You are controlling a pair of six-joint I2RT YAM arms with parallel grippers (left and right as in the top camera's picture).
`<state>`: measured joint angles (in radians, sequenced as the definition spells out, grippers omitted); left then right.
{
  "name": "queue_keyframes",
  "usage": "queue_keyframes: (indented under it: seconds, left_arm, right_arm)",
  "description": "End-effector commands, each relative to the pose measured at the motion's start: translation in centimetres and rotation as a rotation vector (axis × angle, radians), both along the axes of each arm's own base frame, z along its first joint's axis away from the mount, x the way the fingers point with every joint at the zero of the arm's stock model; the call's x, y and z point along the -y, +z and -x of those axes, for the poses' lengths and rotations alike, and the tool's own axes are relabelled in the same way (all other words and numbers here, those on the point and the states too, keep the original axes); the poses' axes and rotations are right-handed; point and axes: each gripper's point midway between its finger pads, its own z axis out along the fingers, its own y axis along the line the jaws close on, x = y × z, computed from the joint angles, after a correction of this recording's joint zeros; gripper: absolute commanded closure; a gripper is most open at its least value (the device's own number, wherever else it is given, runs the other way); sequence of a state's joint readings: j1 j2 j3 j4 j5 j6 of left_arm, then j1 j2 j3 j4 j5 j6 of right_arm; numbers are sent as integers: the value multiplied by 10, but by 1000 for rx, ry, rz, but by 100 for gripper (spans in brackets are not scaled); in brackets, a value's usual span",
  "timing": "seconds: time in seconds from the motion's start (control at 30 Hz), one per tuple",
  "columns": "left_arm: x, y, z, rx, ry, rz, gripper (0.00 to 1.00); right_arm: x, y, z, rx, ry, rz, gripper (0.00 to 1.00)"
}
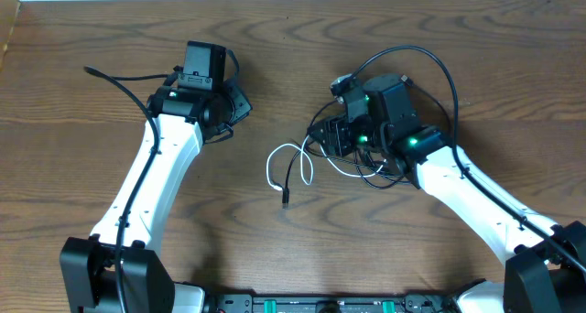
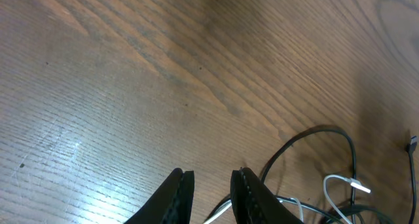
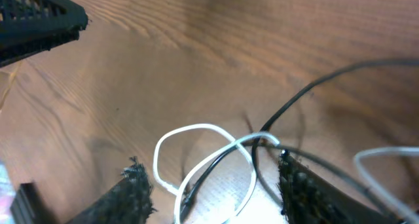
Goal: Untangle cables
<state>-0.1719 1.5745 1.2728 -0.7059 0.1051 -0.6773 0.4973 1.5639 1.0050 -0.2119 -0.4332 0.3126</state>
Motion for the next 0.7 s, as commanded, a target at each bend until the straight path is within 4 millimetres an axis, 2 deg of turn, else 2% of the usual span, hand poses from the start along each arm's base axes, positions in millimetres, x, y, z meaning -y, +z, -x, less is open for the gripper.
queue_keyframes:
  seconds: [0.0,0.13,0.2,0.23,0.37,0.53,0.67]
  left_arm:
    - [-3,-1,2,-1,8,-8,74]
    - [-3,-1,2,-1,8,-7,74]
    - [-3,-1,2,-1,8,-8,74]
    - [-3,-1,2,-1,8,-7,74]
    - [-3,-1,2,-1,8,-8,74]
    - [-3,-2,4,-10,8,-10,74]
    - [-3,-2,5,-13,7,-11,74]
  right_arm:
    - [-7,-9,9,-151,-91,-46,37]
    - [-18,-23,15,-247,-153,-62,34]
    - [-22,-36,15,-288,-210,-48,34]
    - [-27,-51,16,-351,-274,-50,35]
    - [-41,-71,11,-484,-402,-124,38]
    - [-51,-80,-4,-551,-496,-220,60]
    - [-57,-71,-9,-535,-479,-266,90]
